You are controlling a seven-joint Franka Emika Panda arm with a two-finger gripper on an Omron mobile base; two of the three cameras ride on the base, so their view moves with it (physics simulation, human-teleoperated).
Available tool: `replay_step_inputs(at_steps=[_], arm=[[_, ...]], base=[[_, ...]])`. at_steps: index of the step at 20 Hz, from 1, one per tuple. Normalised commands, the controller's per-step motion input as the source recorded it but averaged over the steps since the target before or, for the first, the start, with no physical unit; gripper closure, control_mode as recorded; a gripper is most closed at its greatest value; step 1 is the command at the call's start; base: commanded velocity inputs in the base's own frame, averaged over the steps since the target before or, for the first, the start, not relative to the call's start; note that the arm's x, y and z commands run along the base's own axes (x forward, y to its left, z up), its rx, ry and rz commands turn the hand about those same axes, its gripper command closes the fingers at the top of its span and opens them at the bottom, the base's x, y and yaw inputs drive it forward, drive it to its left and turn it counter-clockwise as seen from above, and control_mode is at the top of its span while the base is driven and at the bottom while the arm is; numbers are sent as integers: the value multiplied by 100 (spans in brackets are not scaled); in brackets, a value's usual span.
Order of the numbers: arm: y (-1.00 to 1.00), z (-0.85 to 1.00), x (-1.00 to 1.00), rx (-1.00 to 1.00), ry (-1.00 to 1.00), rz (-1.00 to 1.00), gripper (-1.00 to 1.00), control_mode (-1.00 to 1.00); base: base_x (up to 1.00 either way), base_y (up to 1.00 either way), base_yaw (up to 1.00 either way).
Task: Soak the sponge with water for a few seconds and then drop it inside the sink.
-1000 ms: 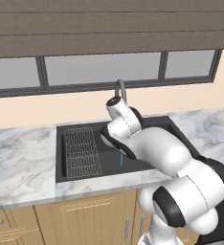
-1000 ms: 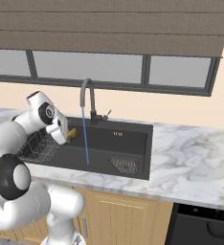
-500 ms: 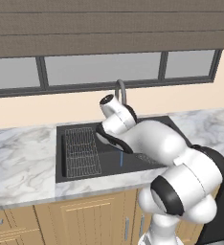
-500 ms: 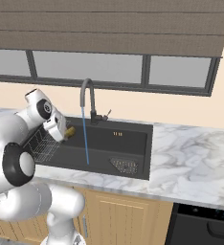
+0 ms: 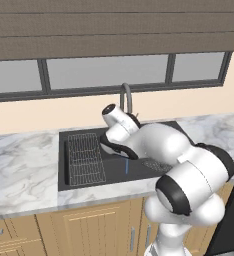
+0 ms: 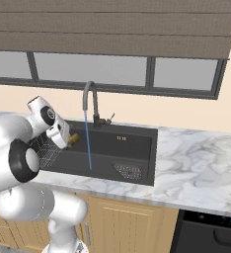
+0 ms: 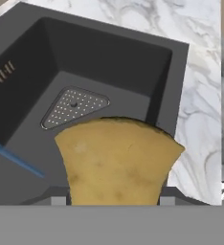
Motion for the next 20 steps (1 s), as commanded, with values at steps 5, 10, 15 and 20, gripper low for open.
replay_step_inputs(at_steps=[5, 10, 15, 20], arm=[[-1, -14, 16, 0, 0, 0, 100, -100], [-4, -11, 12, 0, 0, 0, 100, -100], [-2, -2, 13, 0, 0, 0, 100, -100], [-11, 0, 32, 0, 0, 0, 100, -100]], base=[[0, 0, 0], [0, 0, 0], [0, 0, 0], [0, 0, 0]])
